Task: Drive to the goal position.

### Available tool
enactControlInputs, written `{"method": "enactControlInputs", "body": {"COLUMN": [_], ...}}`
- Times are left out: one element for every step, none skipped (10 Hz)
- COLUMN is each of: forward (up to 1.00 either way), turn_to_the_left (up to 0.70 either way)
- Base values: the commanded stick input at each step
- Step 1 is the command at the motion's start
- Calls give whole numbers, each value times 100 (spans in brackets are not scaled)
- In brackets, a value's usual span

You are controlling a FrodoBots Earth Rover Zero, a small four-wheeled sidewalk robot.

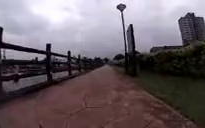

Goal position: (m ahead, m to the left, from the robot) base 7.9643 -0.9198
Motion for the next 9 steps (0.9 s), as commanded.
{"method": "enactControlInputs", "body": {"forward": [100,100,100,100,100,100,100,100,100], "turn_to_the_left": [0,0,0,0,0,0,0,0,0]}}
